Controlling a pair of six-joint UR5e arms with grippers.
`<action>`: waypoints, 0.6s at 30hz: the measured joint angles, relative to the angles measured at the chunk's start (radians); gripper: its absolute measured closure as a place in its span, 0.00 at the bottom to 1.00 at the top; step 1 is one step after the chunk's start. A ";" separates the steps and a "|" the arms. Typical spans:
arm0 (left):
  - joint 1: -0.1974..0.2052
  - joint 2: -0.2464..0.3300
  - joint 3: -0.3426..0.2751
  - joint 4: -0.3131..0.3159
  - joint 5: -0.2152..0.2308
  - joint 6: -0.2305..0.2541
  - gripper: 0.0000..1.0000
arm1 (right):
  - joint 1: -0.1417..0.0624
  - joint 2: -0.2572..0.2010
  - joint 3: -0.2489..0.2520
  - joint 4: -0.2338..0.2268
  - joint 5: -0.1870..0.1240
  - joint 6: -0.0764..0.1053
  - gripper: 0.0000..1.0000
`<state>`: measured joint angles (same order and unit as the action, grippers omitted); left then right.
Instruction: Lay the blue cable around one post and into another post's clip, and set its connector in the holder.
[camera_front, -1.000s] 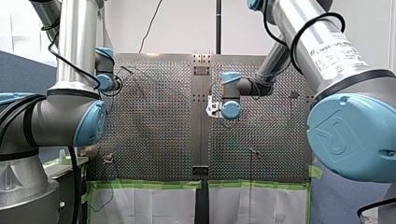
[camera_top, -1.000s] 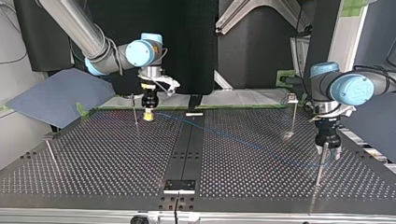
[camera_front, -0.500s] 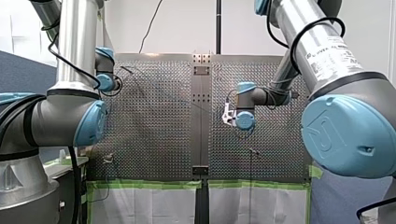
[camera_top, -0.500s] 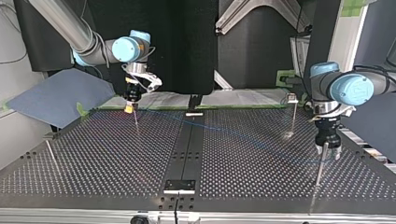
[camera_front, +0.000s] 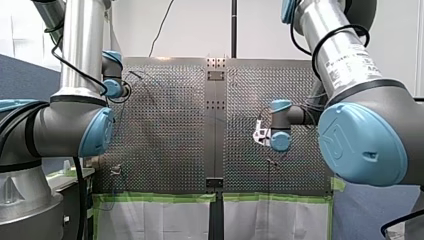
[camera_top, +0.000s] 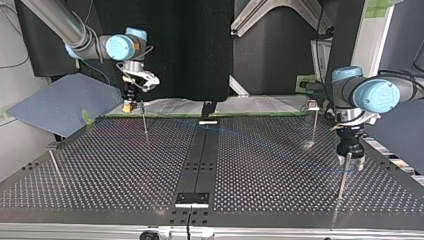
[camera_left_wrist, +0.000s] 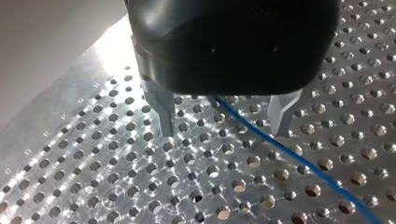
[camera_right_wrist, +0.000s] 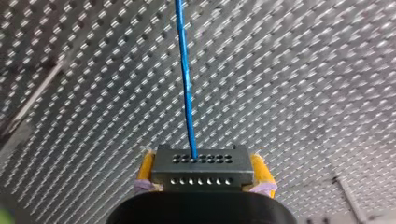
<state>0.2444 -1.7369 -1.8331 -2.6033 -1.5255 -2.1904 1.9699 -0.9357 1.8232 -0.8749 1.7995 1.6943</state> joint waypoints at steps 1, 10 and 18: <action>0.000 0.000 0.000 0.000 0.000 0.000 0.00 | -0.009 0.008 0.008 -0.008 -0.004 0.004 1.00; -0.002 0.000 0.000 -0.001 0.000 0.000 0.00 | -0.091 0.088 0.091 -0.091 -0.009 0.056 1.00; -0.005 0.000 0.000 -0.003 0.000 0.000 0.00 | -0.161 0.159 0.161 -0.161 -0.008 0.033 1.00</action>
<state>0.2394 -1.7370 -1.8335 -2.6064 -1.5255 -2.1904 1.8085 -0.7767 1.9844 -1.0361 1.7916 1.7269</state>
